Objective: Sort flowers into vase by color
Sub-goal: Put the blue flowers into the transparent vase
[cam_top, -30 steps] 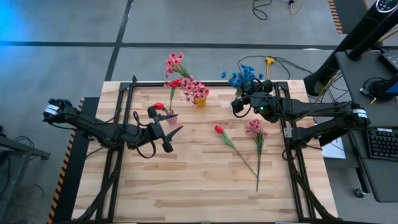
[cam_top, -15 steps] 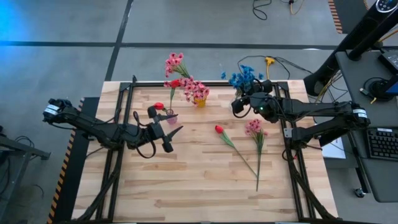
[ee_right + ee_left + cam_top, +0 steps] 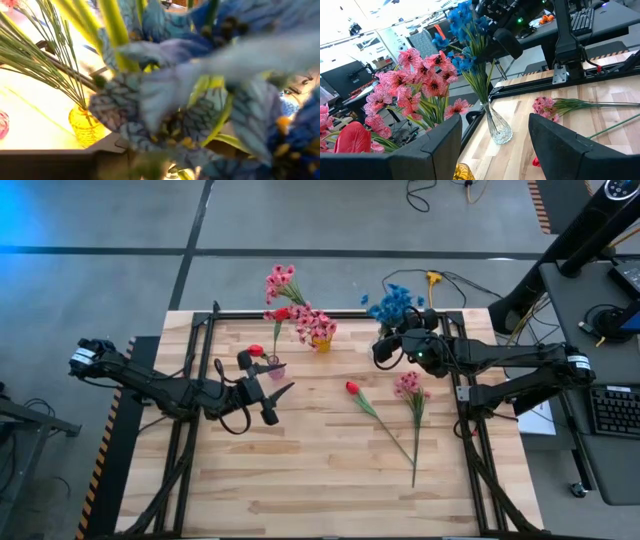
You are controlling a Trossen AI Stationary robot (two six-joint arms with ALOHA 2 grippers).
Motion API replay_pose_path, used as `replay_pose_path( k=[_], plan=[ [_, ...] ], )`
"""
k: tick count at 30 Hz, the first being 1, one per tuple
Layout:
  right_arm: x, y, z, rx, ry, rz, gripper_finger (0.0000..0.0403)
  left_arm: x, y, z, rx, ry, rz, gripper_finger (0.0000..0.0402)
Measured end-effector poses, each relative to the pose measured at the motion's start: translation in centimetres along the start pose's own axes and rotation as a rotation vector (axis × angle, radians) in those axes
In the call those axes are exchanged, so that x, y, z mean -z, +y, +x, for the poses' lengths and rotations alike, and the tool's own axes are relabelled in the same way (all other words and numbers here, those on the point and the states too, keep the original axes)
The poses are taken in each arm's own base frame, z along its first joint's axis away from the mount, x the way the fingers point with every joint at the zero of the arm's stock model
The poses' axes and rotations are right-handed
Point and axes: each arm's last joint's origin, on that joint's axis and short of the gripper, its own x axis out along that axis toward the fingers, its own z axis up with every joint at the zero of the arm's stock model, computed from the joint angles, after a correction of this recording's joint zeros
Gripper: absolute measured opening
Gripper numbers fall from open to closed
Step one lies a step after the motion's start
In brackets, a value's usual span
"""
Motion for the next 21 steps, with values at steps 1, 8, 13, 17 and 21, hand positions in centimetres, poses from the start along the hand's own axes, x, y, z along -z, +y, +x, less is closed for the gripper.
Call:
replay_pose_path(
  k=[1,8,13,17,21],
  plan=[
    [0.0,0.0,0.0,0.0,0.0,0.001,0.0161,0.0,0.0,0.0,0.0,0.0,0.0,0.0212],
    [0.0,0.1,0.0,-0.037,0.012,0.02,0.0201,0.0,0.0,0.0,0.0,0.0,0.0,0.0212],
    [-0.5,-0.3,-0.5,-0.037,0.063,0.032,0.0214,0.0,0.0,0.0,0.0,0.0,0.0,0.0212],
    [-0.7,-0.7,-0.9,-0.019,0.109,0.04,0.0225,0.0,0.0,0.0,0.0,0.0,0.0,0.0212],
    [-1.1,-0.9,-1.1,-0.014,0.12,0.059,0.0239,0.0,0.0,0.0,0.0,0.0,0.0,0.0212]
  ],
)
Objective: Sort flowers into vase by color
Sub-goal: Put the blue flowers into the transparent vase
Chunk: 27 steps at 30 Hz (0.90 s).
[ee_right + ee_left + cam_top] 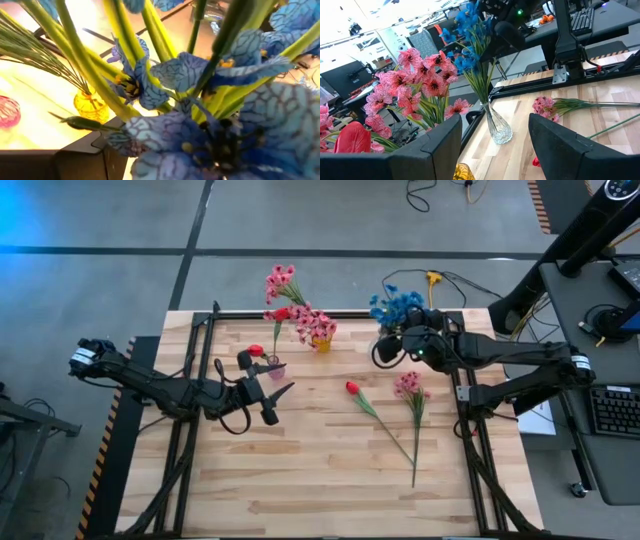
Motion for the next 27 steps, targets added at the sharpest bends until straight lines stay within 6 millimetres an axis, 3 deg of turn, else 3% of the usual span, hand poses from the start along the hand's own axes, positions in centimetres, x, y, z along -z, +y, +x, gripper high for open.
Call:
replay_pose_path(
  k=[11,27],
  plan=[
    [-1.1,-0.2,-0.7,-0.037,0.013,0.031,0.0257,0.0,0.0,0.0,0.0,0.0,0.0,0.0212],
    [-1.6,-0.8,-1.5,-0.025,0.072,0.048,0.0212,0.0,0.0,0.0,0.0,0.0,0.0,0.0212]
  ],
)
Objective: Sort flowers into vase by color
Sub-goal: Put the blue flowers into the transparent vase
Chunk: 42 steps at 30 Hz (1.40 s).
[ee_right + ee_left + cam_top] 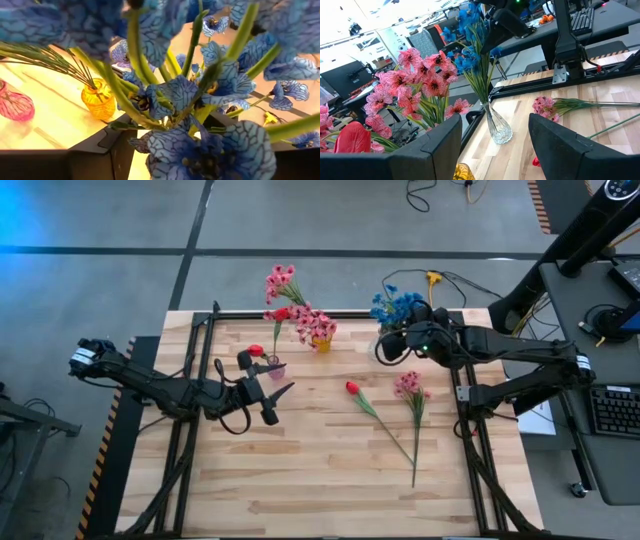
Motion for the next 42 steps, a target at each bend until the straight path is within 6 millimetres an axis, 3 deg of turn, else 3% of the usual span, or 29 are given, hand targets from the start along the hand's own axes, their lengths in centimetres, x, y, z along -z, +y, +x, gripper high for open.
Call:
replay_pose_path(
  k=[26,42],
  plan=[
    [0.3,1.2,1.6,0.005,0.022,-0.038,0.0072,0.0,0.0,0.0,0.0,0.0,0.0,0.0212],
    [0.4,1.1,2.6,0.038,0.042,-0.066,0.0059,0.0,0.0,0.0,0.0,0.0,0.0,0.0212]
  ],
)
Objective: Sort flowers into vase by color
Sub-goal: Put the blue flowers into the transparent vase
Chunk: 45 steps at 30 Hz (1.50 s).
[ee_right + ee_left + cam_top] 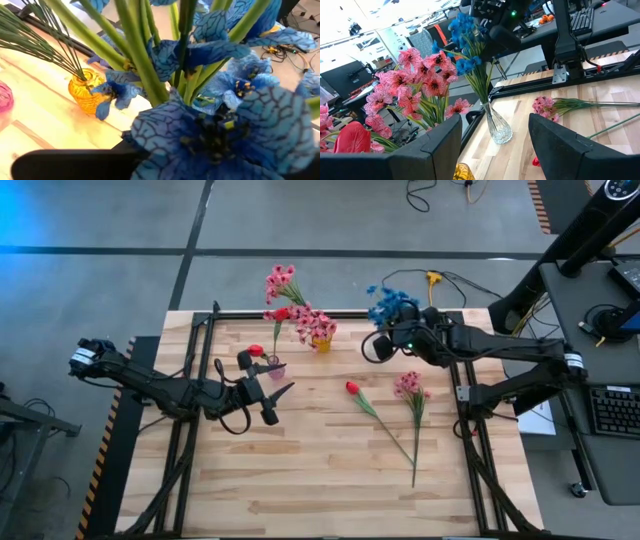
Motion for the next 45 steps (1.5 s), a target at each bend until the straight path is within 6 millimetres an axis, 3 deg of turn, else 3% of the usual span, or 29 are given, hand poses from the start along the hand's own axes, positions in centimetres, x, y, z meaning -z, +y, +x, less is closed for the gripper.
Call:
replay_pose_path(
  k=[20,45],
  plan=[
    [0.3,0.6,1.3,0.027,0.032,-0.013,0.014,0.0,0.0,0.0,0.0,0.0,0.0,0.0212],
    [0.2,0.3,1.7,0.004,0.057,0.003,0.0093,0.0,0.0,0.0,0.0,0.0,0.0,0.0212]
  ],
)
